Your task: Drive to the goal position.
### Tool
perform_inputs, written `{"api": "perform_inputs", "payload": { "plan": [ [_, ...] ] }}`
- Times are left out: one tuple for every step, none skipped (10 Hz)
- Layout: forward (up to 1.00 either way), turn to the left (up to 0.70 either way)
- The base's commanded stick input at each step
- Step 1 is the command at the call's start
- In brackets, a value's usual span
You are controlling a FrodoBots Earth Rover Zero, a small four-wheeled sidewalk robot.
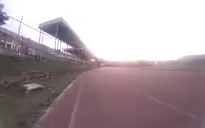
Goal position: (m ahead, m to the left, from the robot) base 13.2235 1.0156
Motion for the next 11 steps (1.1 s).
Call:
{"api": "perform_inputs", "payload": {
  "plan": [
    [0.7,0.0],
    [0.7,0.0],
    [0.7,0.0],
    [0.7,0.0],
    [0.7,0.0],
    [0.7,0.0],
    [0.7,0.0],
    [0.7,0.0],
    [0.7,0.0],
    [0.7,0.0],
    [0.7,0.0]
  ]
}}
